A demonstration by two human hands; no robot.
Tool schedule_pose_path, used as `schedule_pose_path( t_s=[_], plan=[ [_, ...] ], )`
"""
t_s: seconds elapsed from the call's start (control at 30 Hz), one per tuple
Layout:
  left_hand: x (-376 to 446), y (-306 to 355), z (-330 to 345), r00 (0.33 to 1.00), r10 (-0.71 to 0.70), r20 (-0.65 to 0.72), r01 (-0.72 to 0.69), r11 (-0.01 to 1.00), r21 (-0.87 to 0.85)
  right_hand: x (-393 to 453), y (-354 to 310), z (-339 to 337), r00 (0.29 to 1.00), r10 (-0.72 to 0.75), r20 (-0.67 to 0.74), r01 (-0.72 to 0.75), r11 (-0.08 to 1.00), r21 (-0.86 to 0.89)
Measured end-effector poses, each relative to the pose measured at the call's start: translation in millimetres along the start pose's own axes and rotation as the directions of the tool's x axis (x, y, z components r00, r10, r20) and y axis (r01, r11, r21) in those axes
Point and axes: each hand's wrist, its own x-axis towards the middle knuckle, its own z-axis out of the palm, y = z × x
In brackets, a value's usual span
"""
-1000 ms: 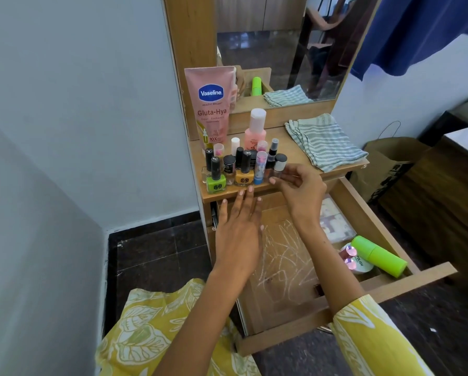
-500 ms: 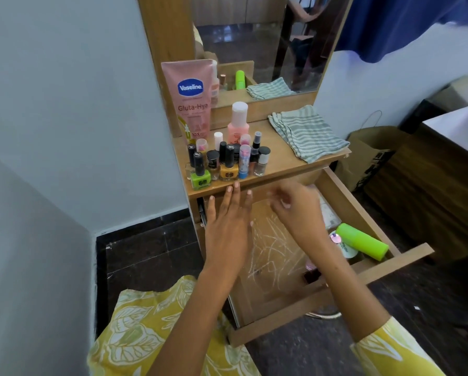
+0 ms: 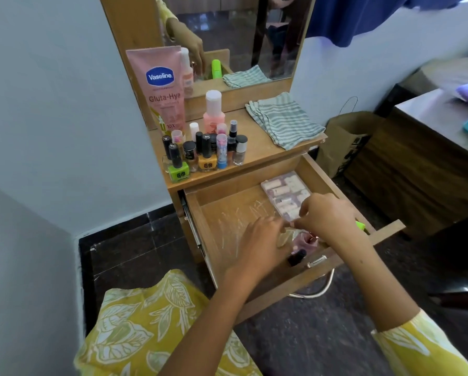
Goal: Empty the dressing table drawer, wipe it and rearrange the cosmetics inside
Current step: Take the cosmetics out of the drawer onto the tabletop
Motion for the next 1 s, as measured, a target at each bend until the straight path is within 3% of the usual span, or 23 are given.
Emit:
schedule_pose_path(
  t_s=[0.3, 0.5, 0.67, 0.8, 1.0],
  plan=[
    [18.3, -4.0, 23.3, 0.977, -0.193, -0.086, 0.181, 0.975, -0.129, 12.0, -10.3, 5.4, 0.999, 0.01, -0.044, -0.001, 0.982, 0.189],
    [20.1, -20.1, 18.0, 0.945, -0.295, -0.139, 0.225, 0.899, -0.376, 14.3, -24.0, 10.8, 0.981, -0.109, -0.162, 0.144, 0.965, 0.217],
    [16.8, -36.2, 2.3, 0.926, -0.341, -0.164, 0.24, 0.865, -0.441, 15.2, -32.5, 13.8, 0.953, -0.224, -0.203, 0.284, 0.893, 0.35],
    [11.2, -45.1, -24.2, 0.938, -0.297, -0.179, 0.159, 0.828, -0.538, 10.7, -39.5, 8.2, 0.915, -0.309, -0.26, 0.401, 0.775, 0.489],
    [3.3, -35.5, -39.7, 0.893, -0.188, -0.408, -0.072, 0.837, -0.543, 7.1, -51.0, -1.5, 0.868, -0.356, -0.347, 0.496, 0.679, 0.541]
  ],
)
